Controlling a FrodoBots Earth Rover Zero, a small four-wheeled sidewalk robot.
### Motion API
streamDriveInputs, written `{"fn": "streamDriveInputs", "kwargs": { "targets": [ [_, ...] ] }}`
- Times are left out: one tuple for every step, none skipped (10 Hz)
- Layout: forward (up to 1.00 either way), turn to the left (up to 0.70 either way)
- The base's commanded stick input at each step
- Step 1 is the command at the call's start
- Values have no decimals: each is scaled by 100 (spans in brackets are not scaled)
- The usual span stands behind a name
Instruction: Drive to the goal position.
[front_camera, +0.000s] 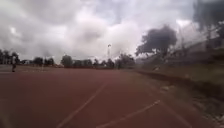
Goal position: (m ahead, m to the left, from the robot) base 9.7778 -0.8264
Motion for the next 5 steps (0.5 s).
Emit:
{"fn": "streamDriveInputs", "kwargs": {
  "targets": [
    [70,-18],
    [70,0],
    [70,0],
    [70,0],
    [70,0]
  ]
}}
